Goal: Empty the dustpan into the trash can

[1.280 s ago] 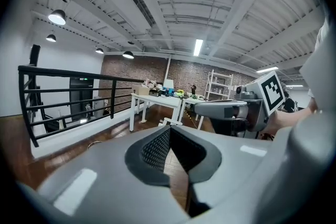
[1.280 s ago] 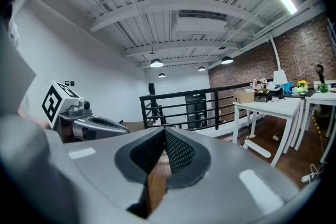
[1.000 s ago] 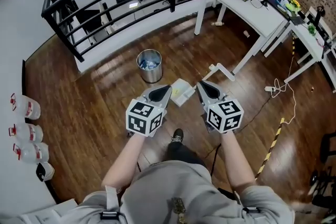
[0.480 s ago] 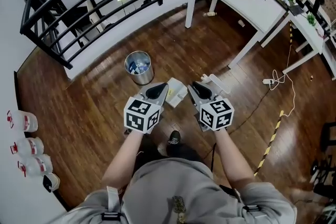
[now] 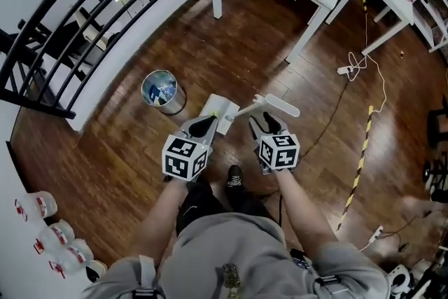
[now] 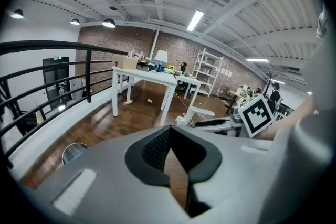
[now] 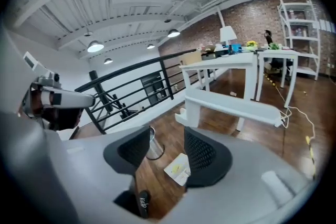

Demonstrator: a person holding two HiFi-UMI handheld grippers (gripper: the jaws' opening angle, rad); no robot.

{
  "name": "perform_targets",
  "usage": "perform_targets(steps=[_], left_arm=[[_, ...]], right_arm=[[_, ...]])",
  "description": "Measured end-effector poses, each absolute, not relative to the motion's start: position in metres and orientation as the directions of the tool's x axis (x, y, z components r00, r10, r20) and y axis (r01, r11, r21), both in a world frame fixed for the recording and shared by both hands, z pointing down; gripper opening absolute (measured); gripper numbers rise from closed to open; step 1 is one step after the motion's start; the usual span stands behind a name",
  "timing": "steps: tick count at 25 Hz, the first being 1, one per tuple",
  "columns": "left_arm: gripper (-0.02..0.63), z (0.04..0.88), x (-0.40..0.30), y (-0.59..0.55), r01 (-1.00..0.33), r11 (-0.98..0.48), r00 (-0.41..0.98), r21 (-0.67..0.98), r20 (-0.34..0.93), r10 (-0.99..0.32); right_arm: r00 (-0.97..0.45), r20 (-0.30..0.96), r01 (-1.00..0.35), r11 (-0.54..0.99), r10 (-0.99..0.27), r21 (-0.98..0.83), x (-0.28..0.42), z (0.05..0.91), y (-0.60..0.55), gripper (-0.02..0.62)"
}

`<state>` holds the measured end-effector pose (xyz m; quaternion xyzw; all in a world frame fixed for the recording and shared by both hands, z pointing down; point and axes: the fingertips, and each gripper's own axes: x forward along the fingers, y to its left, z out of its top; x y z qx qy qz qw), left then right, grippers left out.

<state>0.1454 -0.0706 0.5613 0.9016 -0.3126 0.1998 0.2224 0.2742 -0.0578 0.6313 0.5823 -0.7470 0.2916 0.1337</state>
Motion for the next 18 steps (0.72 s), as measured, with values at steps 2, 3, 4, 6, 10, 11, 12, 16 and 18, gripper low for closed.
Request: perform_targets(steps=[2,3,4,6,10,11,12,16,18], left_arm=[[0.005,0.567,0.153,-0.076,-0.637,-0.719,0.732,0.279,0.513,-0.449],[0.005,0.570,0.156,-0.078,-0.631,-0.723,0.734,0.283,0.519,-0.438],[0.005,0.573,0.158,-0.079,-0.626,-0.725,0.736,0.288,0.525,-0.428],[0.005,0.582,0.162,-0.081,-0.616,-0.731,0.739,0.294,0.536,-0.407],[0.005,0.592,0.159,-0.086,-0.602,-0.740,0.742,0.301,0.554,-0.378],[0.005,0.593,0.157,-0.087,-0.600,-0.741,0.742,0.302,0.556,-0.375],[0.005,0.592,0.154,-0.088,-0.599,-0.742,0.743,0.302,0.556,-0.374],[0.005,0.590,0.139,-0.096,-0.601,-0.740,0.742,0.302,0.555,-0.376],[0.005,0.592,0.125,-0.104,-0.609,-0.734,0.736,0.299,0.559,-0.383]], right_arm=[[-0.237,0.542,-0.954,0.088,-0.806,-0.287,0.293,0.643,-0.069,0.212],[-0.217,0.538,-0.955,0.063,-0.814,-0.289,0.302,0.647,-0.075,0.227],[-0.198,0.532,-0.956,0.043,-0.823,-0.290,0.309,0.650,-0.080,0.246],[-0.170,0.516,-0.958,0.018,-0.839,-0.286,0.317,0.655,-0.092,0.271],[-0.141,0.498,-0.962,0.001,-0.856,-0.272,0.316,0.660,-0.116,0.296],[-0.139,0.495,-0.962,-0.002,-0.858,-0.273,0.313,0.661,-0.120,0.296],[-0.136,0.494,-0.962,-0.005,-0.859,-0.273,0.310,0.662,-0.125,0.296],[-0.099,0.519,-0.977,-0.016,-0.849,-0.213,0.303,0.668,-0.139,0.244],[-0.092,0.528,-0.981,-0.015,-0.844,-0.194,0.298,0.667,-0.146,0.199]])
